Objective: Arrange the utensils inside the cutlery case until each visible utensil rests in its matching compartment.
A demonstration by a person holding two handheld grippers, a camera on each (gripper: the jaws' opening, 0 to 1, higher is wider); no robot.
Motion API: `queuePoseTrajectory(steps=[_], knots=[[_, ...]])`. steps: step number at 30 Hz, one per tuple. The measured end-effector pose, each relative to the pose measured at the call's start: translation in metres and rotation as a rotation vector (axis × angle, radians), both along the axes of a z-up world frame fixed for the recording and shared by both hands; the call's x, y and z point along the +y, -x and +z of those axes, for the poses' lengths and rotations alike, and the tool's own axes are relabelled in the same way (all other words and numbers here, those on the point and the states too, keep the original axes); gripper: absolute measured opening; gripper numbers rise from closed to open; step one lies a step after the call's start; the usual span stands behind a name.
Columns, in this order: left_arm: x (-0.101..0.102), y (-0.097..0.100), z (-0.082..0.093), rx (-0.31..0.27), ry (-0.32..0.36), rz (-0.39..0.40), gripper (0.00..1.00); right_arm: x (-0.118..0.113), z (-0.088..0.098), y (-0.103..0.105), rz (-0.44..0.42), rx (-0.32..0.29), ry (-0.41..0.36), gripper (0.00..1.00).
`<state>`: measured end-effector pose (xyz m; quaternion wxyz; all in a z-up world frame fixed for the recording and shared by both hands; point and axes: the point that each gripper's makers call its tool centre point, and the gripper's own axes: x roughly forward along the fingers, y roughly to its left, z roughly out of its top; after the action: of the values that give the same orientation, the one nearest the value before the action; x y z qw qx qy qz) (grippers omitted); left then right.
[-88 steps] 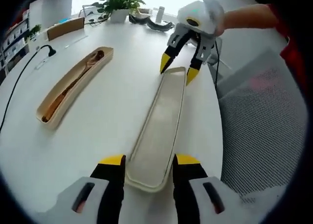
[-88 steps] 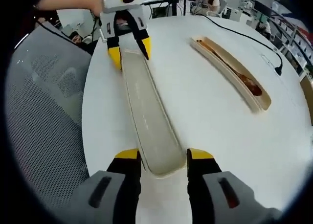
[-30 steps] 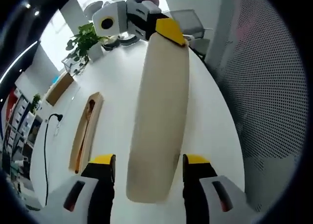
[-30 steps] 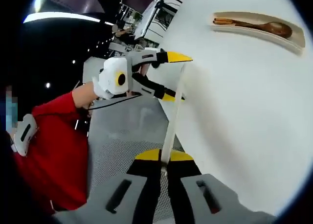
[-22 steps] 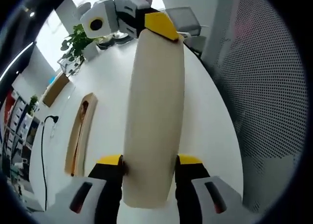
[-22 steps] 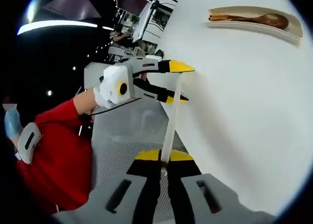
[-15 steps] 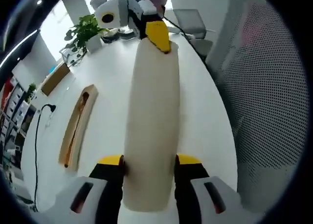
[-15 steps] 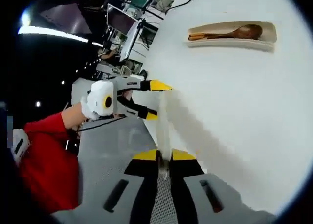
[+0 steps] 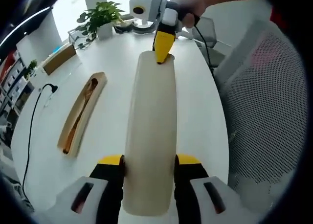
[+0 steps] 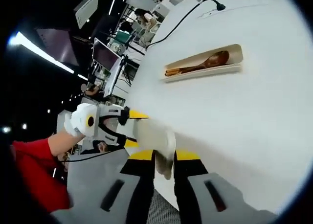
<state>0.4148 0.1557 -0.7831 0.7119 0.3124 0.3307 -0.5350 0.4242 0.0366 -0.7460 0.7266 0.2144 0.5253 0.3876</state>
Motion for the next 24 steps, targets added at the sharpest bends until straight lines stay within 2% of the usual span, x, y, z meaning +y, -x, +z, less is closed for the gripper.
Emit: queuePoseTrajectory(steps=[9,17,22,24], knots=[[0.001,-0.021,0.032,0.001,0.02,-0.004,0.4,0.004,0.038,-0.017,-0.044,-0.022,-0.016,0.11],[0.004,-0.028,0.052,0.021,0.015,-0.002,0.4,0.012,0.057,-0.02,-0.03,-0.041,-0.011,0.12],[0.004,-0.027,0.061,0.026,-0.006,0.003,0.4,0.012,0.058,-0.022,0.004,-0.073,0.062,0.16],[0.003,-0.027,0.064,0.011,-0.016,0.008,0.4,0.011,0.06,-0.022,0.034,-0.112,0.082,0.17]])
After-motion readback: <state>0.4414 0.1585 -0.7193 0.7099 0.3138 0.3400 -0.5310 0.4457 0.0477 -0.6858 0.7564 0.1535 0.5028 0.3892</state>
